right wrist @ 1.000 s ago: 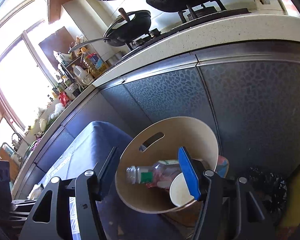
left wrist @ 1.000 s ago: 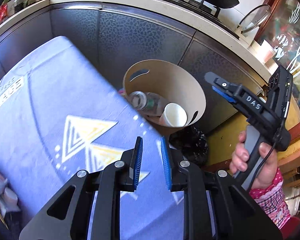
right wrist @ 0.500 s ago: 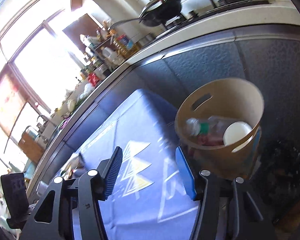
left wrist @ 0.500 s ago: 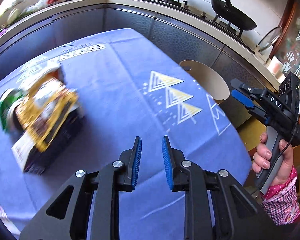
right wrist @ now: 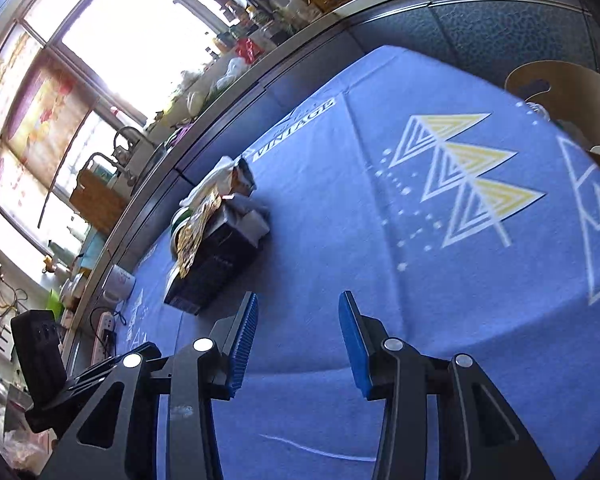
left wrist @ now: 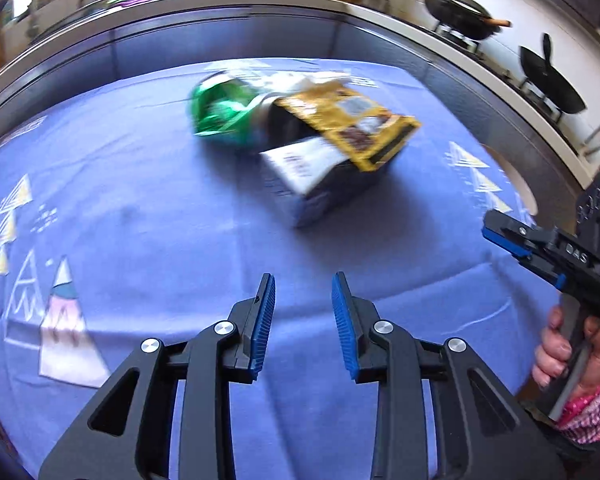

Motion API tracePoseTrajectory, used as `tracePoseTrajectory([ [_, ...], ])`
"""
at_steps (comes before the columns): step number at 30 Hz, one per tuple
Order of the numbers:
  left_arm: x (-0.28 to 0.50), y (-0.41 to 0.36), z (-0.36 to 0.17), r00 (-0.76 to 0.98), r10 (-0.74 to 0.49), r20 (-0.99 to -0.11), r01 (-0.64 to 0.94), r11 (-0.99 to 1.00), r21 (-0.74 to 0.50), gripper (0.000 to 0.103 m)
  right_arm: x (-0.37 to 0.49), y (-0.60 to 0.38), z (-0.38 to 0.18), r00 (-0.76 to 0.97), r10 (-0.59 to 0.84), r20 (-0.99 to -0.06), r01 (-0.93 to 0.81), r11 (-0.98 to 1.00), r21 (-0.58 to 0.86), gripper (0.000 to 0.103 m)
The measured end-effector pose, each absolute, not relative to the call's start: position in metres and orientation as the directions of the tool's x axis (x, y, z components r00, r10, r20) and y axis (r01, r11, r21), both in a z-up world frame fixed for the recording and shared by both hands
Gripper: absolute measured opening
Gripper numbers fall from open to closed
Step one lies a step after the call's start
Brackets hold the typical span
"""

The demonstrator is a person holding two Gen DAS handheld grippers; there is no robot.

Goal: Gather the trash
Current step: 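Move both tools back over the remaining trash on the table, then lower both open tools toward the milk carton and sauce packet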

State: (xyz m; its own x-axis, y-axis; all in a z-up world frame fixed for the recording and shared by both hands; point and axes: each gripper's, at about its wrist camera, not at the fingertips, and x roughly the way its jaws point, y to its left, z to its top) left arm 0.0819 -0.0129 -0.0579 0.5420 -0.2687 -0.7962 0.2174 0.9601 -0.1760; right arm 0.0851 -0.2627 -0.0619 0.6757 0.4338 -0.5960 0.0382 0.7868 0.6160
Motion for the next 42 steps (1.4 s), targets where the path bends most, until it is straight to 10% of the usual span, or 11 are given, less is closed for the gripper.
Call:
tracePoseTrajectory([
  [42,0.074,0.028,-0.067,0.569,-0.241,-0.787,0.114,0.97,-0.215,0.041,0.054,-0.204,-0.044,0.649,0.384,-0.656,0.032,0.849,0.528,0.05],
])
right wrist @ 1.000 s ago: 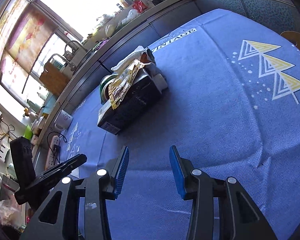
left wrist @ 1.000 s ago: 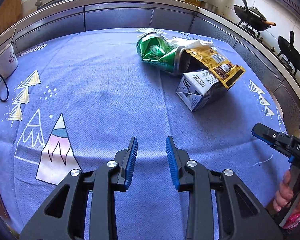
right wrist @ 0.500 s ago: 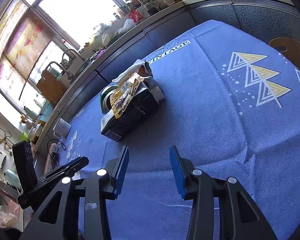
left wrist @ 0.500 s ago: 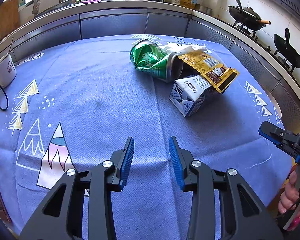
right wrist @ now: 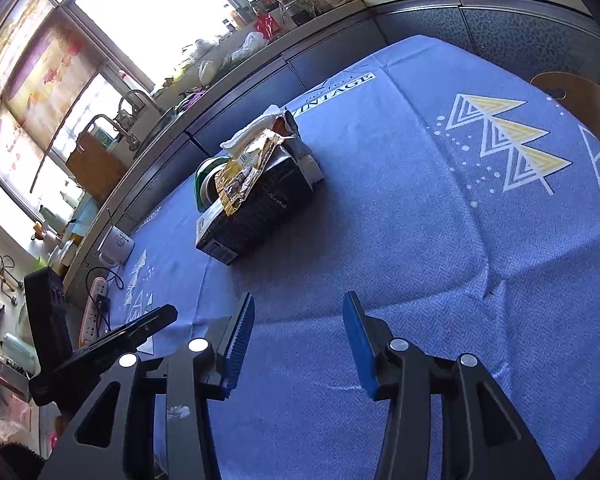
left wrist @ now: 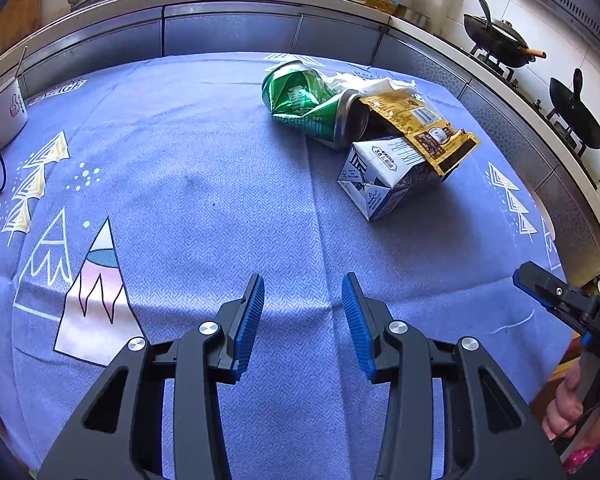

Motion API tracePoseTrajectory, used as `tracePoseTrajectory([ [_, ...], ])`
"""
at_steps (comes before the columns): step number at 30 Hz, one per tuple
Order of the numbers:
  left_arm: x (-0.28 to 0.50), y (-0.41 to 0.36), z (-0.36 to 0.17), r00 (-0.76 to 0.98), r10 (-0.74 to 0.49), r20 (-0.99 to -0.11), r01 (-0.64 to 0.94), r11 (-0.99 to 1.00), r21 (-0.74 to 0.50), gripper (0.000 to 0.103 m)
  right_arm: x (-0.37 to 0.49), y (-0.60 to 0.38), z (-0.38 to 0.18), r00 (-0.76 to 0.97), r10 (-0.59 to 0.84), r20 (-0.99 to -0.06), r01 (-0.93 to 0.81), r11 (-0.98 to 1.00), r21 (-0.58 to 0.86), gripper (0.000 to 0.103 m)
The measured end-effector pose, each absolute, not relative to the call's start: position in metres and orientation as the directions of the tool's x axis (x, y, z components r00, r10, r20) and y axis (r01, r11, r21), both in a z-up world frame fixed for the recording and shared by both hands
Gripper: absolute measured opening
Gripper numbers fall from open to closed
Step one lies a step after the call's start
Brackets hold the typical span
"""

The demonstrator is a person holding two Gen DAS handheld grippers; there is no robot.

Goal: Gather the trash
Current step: 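Lower both open tools toward the milk carton and sauce packet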

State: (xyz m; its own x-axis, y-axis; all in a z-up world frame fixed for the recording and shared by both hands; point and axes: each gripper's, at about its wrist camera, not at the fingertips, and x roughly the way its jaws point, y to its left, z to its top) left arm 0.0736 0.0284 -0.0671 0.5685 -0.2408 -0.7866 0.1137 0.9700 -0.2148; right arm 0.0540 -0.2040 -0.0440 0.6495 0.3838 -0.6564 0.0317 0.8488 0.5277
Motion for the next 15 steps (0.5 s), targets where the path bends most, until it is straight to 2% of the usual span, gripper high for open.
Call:
tracePoseTrajectory([
  [3,0.0731,0.0281,-0.0666,0.572,-0.256,-0.779,0.115,0.966,-0.233,0.043,0.0493,-0.2035,-0.0397,0.66,0.365,-0.657,0.035,0.858,0.512,0.056],
  [6,0.0735,0.029,-0.0679,0.573,-0.258,-0.778,0.104,0.964,-0.243,0.056,0.0462,-0.2033,-0.0385,0.659,0.367,-0.656,0.04,0.854,0.519,0.067],
  [11,0.0759,0.0299,-0.0711,0.551,-0.257,-0.794,0.093,0.964,-0.248,0.057,0.044,-0.1976,-0.0362,0.667,0.355,-0.655,0.05,0.856,0.514,0.091],
  [15,0.0781,0.028,-0.0723,0.545,-0.221,-0.809,0.092,0.975,-0.205,0.058,0.043,-0.1941,-0.0331,0.69,0.334,-0.643,0.06,0.858,0.51,0.1],
])
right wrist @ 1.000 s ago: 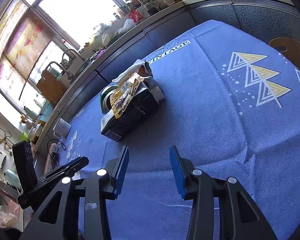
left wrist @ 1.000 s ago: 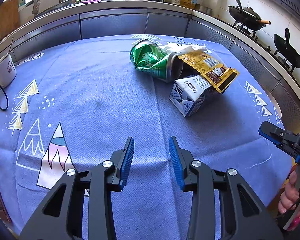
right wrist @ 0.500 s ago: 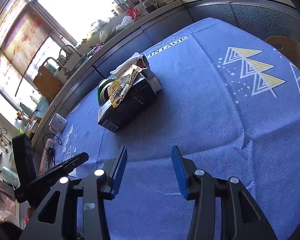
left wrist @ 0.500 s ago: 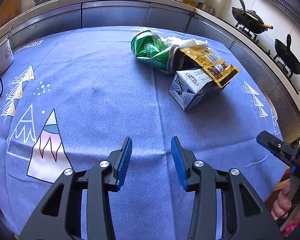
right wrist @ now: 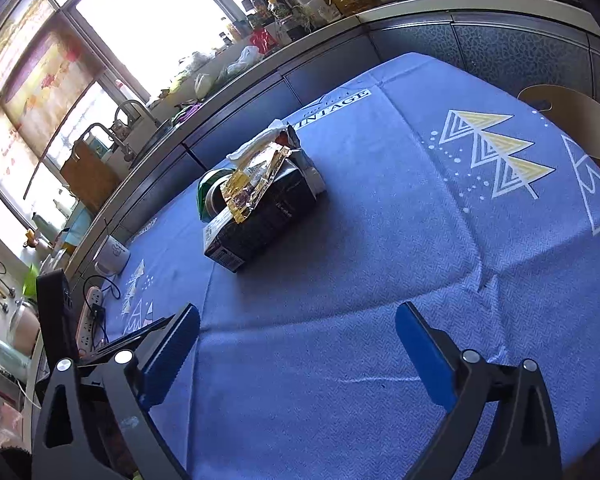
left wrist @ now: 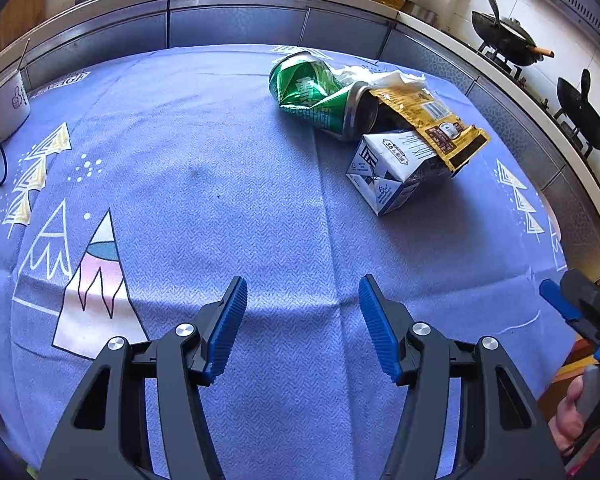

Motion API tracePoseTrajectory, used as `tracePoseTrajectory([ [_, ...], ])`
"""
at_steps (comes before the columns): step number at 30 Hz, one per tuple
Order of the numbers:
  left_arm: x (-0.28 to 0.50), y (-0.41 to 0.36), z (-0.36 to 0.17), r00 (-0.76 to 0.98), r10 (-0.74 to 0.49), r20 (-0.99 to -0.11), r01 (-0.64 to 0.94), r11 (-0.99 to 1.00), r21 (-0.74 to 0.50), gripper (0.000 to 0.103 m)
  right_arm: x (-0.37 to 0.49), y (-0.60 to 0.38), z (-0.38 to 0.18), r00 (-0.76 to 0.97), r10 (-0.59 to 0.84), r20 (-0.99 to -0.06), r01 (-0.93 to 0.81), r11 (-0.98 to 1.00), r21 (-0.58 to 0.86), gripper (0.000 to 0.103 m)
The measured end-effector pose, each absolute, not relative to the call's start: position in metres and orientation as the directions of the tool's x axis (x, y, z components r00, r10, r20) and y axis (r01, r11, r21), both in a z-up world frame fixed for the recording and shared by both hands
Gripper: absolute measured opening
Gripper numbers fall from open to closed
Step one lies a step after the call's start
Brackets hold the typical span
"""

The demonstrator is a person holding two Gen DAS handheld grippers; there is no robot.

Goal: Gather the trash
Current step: 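Lower both open tools toward the milk carton and sauce packet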

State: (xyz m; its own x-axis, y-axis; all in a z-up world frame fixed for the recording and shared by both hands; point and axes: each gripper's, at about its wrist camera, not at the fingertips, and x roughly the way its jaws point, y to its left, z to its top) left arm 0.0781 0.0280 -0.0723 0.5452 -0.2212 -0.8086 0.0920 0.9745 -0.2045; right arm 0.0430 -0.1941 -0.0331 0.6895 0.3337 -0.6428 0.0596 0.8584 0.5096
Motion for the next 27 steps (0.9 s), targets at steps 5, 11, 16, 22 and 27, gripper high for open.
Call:
tracePoseTrajectory([
  [5,0.077,0.033,-0.069,0.564,-0.229,-0.793,0.093,0.972,-0.215,0.087,0.046,-0.194,-0.038,0.676,0.326,-0.661,0.088,0.855,0.511,0.1],
  [11,0.075,0.042,-0.061,0.596,-0.216,-0.774,0.065,0.973,-0.222,0.097,0.05,-0.193,-0.046,0.643,0.355,-0.678,0.091,0.844,0.529,0.099],
  [16,0.078,0.044,-0.065,0.578,-0.209,-0.789,0.048,0.974,-0.222,0.097,0.05,-0.192,-0.049,0.633,0.366,-0.682,0.097,0.837,0.539,0.1],
  [22,0.072,0.04,-0.059,0.609,-0.202,-0.767,0.065,0.976,-0.206,0.097,0.048,-0.191,-0.045,0.649,0.36,-0.67,0.077,0.845,0.528,0.099],
  [27,0.067,0.028,-0.05,0.652,-0.179,-0.737,0.118,0.984,-0.136,0.097,0.048,-0.192,-0.045,0.648,0.373,-0.664,0.066,0.841,0.537,0.099],
])
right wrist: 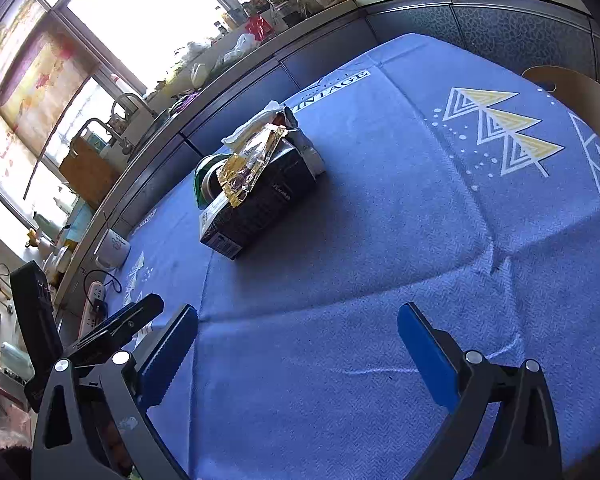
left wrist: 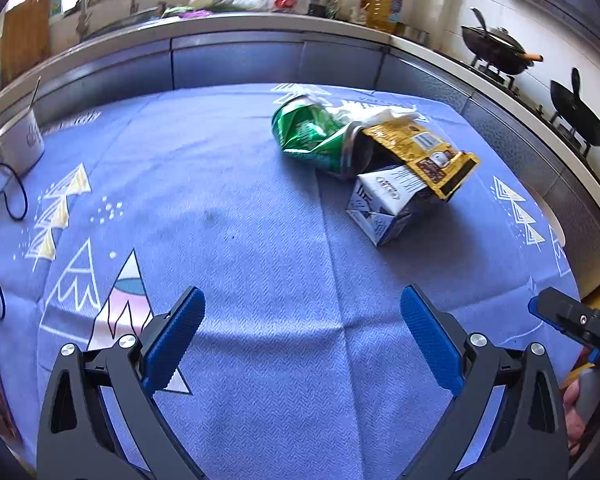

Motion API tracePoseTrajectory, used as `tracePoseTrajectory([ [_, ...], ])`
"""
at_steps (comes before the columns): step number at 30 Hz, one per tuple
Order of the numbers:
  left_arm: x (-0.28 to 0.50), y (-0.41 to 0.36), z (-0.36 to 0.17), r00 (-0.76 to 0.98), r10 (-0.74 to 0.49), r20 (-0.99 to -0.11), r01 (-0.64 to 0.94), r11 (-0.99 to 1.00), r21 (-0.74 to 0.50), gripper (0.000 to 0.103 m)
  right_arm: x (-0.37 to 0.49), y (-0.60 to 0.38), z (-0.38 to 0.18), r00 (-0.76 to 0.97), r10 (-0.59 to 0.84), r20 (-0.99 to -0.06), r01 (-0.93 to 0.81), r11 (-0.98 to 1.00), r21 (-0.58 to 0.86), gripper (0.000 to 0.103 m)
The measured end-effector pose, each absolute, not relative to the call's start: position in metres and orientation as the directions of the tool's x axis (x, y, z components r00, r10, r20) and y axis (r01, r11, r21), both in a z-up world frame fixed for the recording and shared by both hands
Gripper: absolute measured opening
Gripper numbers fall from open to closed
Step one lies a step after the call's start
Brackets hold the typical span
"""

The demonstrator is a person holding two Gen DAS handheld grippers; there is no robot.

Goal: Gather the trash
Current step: 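Lower both open tools toward the milk carton and sauce packet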

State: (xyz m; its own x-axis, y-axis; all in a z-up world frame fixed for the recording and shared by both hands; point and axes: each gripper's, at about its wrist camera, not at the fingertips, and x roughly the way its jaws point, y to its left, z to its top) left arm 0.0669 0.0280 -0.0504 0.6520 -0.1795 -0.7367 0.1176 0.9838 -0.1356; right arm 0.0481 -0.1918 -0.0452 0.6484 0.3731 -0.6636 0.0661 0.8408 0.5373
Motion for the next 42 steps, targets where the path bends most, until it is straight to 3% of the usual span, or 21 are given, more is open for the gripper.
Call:
tracePoseTrajectory([
  [21,0.063,0.02,-0.054,0.664,-0.167,-0.728,0.132,0.986,-0.106,0.096,0.053,-0.19,-0.054,0.615,0.409,-0.674,0.054,0.831,0.553,0.097],
  [28,0.071,0.019,-0.048,0.669,-0.186,-0.72,0.149,0.982,-0.114,0.095,0.064,-0.205,-0.044,0.653,0.365,-0.663,0.064,0.846,0.529,0.09],
  [37,0.1,-0.008,-0.035,0.692,-0.246,-0.679,0.27,0.96,-0.073,0.093,0.098,-0.225,-0.023,0.699,0.359,-0.618,0.062,0.831,0.553,0.08],
  [42,0.124,-0.026,-0.044,0.666,-0.289,-0.687,0.37,0.928,-0.032,0.093,0.106,-0.224,-0.025,0.69,0.365,-0.625,0.067,0.827,0.558,0.079],
])
